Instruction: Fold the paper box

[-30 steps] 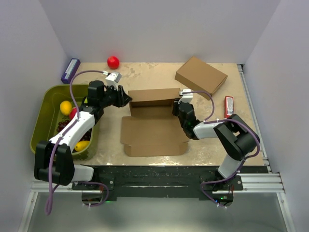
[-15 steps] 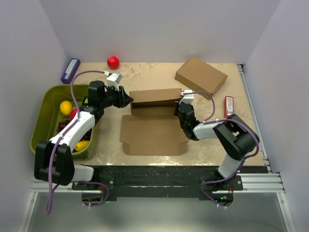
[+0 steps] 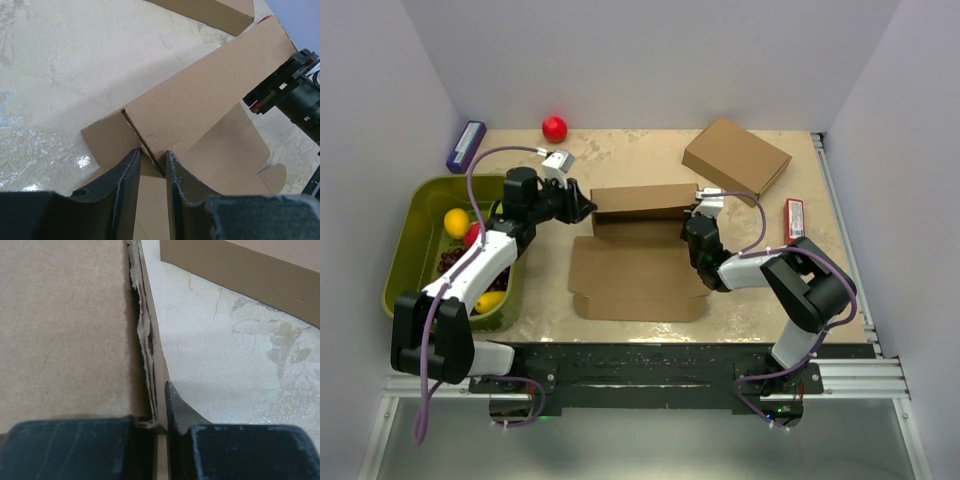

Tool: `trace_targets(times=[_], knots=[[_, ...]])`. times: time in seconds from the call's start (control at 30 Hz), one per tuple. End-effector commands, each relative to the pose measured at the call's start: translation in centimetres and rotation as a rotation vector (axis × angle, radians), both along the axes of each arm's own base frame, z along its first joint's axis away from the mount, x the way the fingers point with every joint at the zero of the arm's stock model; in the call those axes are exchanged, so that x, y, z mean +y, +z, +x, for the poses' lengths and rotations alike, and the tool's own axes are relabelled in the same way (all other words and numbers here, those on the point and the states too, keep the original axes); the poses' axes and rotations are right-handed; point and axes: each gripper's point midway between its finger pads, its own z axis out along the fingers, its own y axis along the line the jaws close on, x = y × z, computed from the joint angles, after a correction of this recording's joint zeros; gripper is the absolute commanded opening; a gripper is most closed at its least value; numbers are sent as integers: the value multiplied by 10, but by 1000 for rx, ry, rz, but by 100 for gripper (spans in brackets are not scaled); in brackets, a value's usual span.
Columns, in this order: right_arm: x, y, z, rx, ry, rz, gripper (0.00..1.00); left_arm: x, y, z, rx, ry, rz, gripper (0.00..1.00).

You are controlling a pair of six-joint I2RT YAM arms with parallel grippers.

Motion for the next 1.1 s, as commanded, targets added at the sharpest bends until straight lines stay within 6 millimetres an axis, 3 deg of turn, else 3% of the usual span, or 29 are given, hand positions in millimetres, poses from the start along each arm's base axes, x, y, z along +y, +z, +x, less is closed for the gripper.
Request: trace_targets(times=[0.0,0.1,0.2,0.23,0.33,0.5,0.67,0.7,0.73,0.87,0.9,1.07], knots=[[-36,-15,-4,45,-191,-15,0,2,-35,-21,122,-24,37,30],[-37,-17,-4,60,-195,-22,0,0,-34,-21,118,-29,34,31],[-34,-16,-8,59,-149,-25,0,0,-28,-21,95,-34,28,47],[-30,-7,-6,19,-129,-8,0,0,-24,-21,81,-34,26,59],[-18,-1,-8,29,-52,-6,0,1,-15,-22,39,-40,29,71],[-13,15,-16,89,3,3,0,8,2,-20,-54,-18,68,74],[-9,40,-15,165,100,37,0,8,33,-31,-203,-46,91,75],[-18,46,-10,196,94,34,0,8,37,-34,-222,-50,94,75],[-12,46,-10,230,151,49,0,8,56,-36,-296,-50,83,76],[-22,56,-1,321,217,25,0,10,81,-46,-409,-44,67,78],[-30,50,-6,367,209,6,0,11,87,-48,-433,-44,63,79],[-29,62,-10,399,279,-19,0,5,90,-52,-451,-72,43,79]])
